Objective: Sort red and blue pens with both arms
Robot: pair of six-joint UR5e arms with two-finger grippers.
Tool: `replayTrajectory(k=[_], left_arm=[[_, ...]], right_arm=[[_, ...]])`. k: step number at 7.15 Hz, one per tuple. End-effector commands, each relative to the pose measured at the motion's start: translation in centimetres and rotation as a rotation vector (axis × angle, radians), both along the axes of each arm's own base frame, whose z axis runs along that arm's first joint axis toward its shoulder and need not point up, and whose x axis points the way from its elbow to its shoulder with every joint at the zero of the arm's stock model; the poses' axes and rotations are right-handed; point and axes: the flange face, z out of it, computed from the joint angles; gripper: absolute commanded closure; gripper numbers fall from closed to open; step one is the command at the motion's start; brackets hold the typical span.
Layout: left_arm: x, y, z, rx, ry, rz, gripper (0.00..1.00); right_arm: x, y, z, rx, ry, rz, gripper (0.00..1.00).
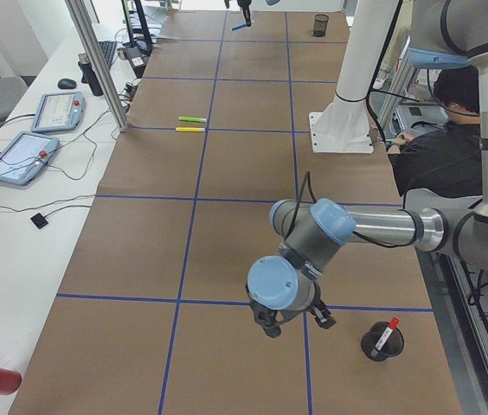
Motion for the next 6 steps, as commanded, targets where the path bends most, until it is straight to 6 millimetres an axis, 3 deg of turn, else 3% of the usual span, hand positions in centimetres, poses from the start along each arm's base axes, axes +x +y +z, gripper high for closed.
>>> replayTrajectory(k=[1,2,3,4,5,6], left_arm=[[1.5,-8.8,-8.0,0.099,-0.058,-0.016,0.00],[2.1,-10.3,-10.1,0.178,-0.038,-0.030,0.00],[5.3,-12.0,-12.3,0.283,-0.004,0.009,0.00],[8.1,-13.4,-13.2,0.348,0.007,0.050,0.00],[8.5,-14.5,-14.3,0.378,-0.014,0.012,0.00],[10.2,-15.4,-15.0,0.406,-0.028,-0.001,0.00]], right_arm=[[4.9,5.2,6.0,-0.086,-0.019,-0.029,1.00],[6.2,7.9,8.4,-0.152,-0.029,-0.010,1.00],[7.0,10.3,10.1,-0.222,-0.023,-0.001,1.00],[7.8,11.8,10.6,-0.325,0.000,-0.008,1.00],[9.6,13.4,11.7,-0.365,-0.044,-0.089,1.00],[11.3,15.6,13.0,-0.423,-0.100,-0.181,1.00]])
